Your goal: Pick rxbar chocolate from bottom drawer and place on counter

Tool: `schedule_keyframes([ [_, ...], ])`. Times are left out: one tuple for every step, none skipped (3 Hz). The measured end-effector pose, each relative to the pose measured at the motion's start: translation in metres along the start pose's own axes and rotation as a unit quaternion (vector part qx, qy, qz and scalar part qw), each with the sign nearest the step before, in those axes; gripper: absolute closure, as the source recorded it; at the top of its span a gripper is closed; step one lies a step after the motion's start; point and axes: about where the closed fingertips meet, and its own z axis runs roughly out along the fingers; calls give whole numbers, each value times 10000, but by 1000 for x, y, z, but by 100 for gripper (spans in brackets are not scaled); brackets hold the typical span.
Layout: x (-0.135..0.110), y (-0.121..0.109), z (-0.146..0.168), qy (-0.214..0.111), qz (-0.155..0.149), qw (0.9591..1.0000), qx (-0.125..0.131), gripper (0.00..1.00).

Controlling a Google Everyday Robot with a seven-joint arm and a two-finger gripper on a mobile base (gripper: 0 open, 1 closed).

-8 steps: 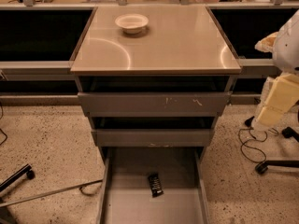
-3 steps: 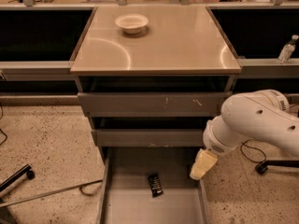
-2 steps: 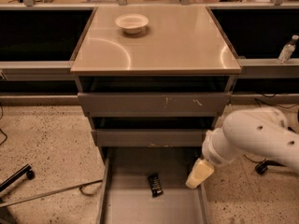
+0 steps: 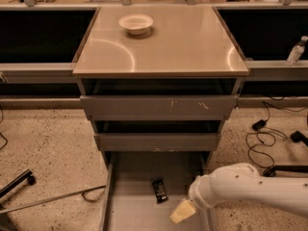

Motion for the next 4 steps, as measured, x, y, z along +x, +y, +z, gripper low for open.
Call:
schedule_keyframes([
  [-19,-4,8,-322,328,9989,80,0],
  [-19,-4,8,-322,328,9989,80,0],
  [-16,1,30,-435,453,9980,-85,0],
  [-13,-5,85,-558,691,9957,-258,0],
])
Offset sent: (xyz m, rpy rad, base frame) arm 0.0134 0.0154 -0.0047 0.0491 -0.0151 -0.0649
